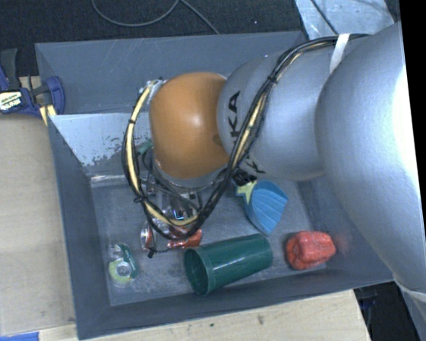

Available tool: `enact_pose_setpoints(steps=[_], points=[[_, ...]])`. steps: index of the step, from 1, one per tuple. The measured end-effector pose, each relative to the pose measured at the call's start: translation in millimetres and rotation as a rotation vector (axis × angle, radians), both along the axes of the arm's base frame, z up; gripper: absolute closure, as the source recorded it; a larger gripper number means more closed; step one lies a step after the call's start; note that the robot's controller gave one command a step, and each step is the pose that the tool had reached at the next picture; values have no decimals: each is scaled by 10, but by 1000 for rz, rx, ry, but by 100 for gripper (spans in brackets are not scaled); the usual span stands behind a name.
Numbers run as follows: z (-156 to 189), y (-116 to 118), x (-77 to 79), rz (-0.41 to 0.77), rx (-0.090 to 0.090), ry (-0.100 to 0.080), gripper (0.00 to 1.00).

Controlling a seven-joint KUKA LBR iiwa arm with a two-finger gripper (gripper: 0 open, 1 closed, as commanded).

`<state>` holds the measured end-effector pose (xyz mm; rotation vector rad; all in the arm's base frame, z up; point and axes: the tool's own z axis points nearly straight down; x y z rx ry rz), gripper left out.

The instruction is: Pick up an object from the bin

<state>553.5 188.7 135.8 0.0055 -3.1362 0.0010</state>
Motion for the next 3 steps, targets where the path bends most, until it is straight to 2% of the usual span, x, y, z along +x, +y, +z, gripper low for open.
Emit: enact_pose_setpoints(steps=[1, 2, 3], points=[[50, -9, 20, -3, 2, -8, 0], [-172, -393, -73, -95, 1, -4, 0], [-157, -592, 18, 36, 2, -10, 0]])
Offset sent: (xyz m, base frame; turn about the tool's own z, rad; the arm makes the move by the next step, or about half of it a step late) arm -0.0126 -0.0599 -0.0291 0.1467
